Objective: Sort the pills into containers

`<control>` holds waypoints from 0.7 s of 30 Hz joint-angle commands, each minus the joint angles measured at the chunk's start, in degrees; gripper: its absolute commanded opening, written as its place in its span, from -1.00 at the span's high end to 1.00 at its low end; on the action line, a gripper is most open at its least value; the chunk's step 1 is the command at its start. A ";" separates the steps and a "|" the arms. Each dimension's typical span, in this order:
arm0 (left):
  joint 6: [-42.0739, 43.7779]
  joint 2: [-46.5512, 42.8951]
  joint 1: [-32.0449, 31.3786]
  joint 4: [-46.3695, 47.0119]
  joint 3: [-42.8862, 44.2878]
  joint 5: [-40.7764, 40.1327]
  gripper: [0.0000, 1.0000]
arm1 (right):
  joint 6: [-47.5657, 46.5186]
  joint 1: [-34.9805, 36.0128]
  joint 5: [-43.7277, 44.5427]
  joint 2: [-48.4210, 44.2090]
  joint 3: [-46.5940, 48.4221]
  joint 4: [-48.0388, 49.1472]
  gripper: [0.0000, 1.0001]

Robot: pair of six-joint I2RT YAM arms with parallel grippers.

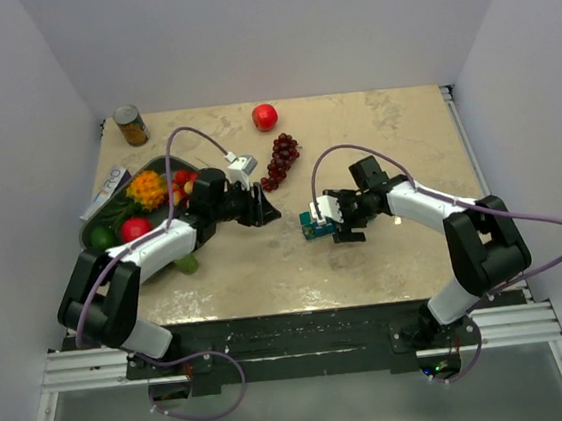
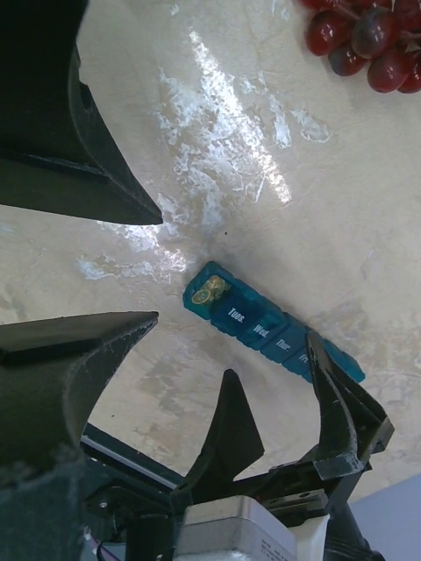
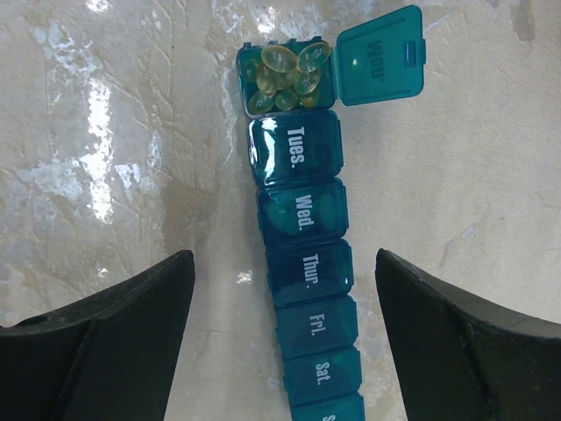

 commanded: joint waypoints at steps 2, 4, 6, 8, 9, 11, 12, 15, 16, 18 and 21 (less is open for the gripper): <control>1.29 6.47 -2.13 2.72 5.56 -1.22 0.04 | -1.16 0.10 1.39 2.28 2.09 2.86 -0.68; 1.73 9.18 -2.39 2.63 6.71 -1.66 0.04 | -1.07 0.10 1.65 2.90 2.26 3.22 -0.64; 2.08 10.95 -2.39 2.54 8.29 -2.01 0.04 | -1.07 0.01 1.83 3.43 2.26 3.48 -0.63; 2.17 13.41 -2.39 2.80 9.69 -2.28 0.04 | -0.98 0.01 1.65 3.52 2.18 3.65 -0.61; 2.09 14.21 -2.57 2.98 10.14 -2.19 0.04 | -0.89 0.01 1.65 3.78 2.26 3.83 -0.60; 2.35 16.58 -2.57 3.25 11.54 -2.28 0.05 | -0.72 0.01 1.74 4.31 2.35 3.74 -0.54; 2.43 17.37 -2.74 3.25 11.98 -2.36 0.05 | -0.72 0.19 2.00 4.75 2.70 3.48 -0.51; 2.52 20.36 -2.75 3.16 13.39 -3.24 0.05 | -0.54 0.10 1.83 5.01 2.97 3.30 -0.45; 2.52 20.80 -2.75 3.42 13.65 -3.42 0.05 | -0.63 0.10 1.91 4.93 2.88 3.30 -0.43; 2.09 21.68 -2.74 4.03 14.18 -4.12 0.04 | -0.45 0.19 2.09 4.93 2.88 3.22 -0.38; 1.65 23.08 -2.74 5.35 15.15 -4.21 0.04 | -0.54 0.28 2.53 4.93 2.79 3.30 -0.25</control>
